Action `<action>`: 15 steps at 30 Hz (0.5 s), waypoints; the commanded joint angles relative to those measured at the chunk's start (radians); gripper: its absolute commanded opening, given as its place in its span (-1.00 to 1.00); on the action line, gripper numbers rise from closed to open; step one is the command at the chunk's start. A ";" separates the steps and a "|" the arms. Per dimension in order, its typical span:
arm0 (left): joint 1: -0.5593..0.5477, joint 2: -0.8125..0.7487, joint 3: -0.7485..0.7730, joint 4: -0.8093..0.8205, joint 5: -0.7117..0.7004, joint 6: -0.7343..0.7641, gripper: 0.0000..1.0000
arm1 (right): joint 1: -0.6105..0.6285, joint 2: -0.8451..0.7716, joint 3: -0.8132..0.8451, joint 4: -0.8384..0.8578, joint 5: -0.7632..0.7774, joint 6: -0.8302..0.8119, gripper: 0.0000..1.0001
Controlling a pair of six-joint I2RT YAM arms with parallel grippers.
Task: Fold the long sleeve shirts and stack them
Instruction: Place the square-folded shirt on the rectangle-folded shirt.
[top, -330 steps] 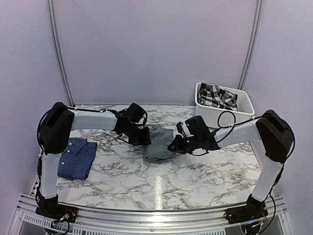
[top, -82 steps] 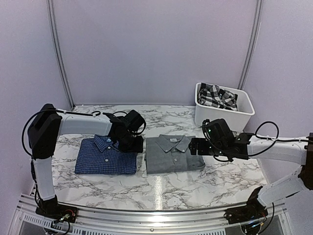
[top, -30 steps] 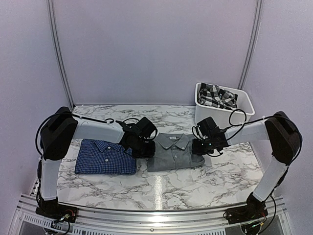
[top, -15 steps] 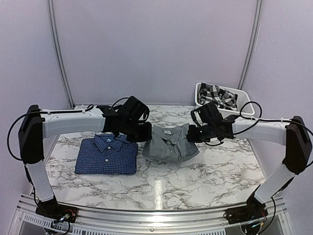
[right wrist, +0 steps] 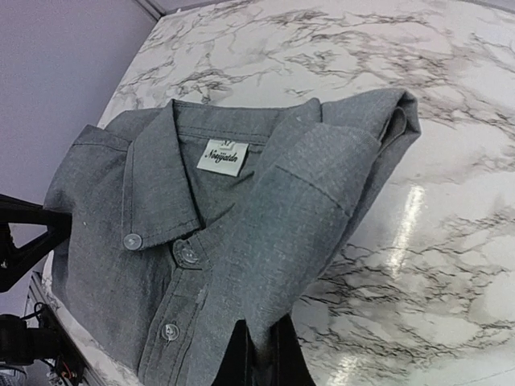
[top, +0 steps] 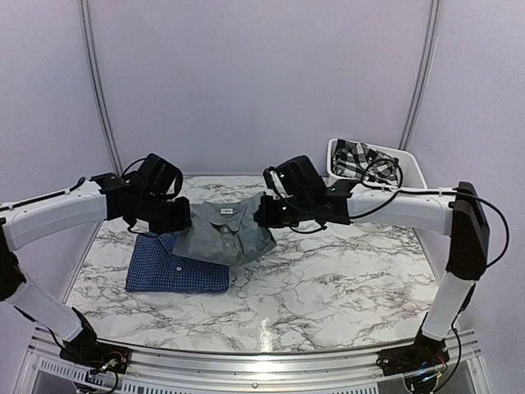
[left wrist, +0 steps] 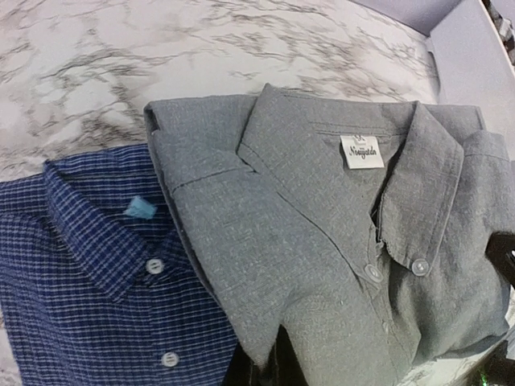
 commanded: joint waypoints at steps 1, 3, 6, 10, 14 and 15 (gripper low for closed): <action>0.084 -0.114 -0.082 -0.078 -0.033 0.044 -1.00 | 0.086 0.126 0.153 0.054 -0.020 0.043 -1.00; 0.125 -0.145 -0.117 -0.096 -0.036 0.062 -1.00 | 0.112 0.191 0.218 0.057 -0.020 0.047 -1.00; 0.185 -0.172 -0.162 -0.115 -0.034 0.088 -1.00 | 0.134 0.286 0.314 0.052 -0.036 0.057 -1.00; 0.259 -0.187 -0.221 -0.115 -0.013 0.107 -1.00 | 0.152 0.365 0.402 0.045 -0.044 0.065 -1.00; 0.307 -0.192 -0.241 -0.115 -0.010 0.122 -1.00 | 0.155 0.397 0.411 0.051 -0.060 0.077 -1.00; 0.312 -0.192 -0.242 -0.115 -0.012 0.125 -1.00 | 0.156 0.400 0.412 0.051 -0.063 0.078 -1.00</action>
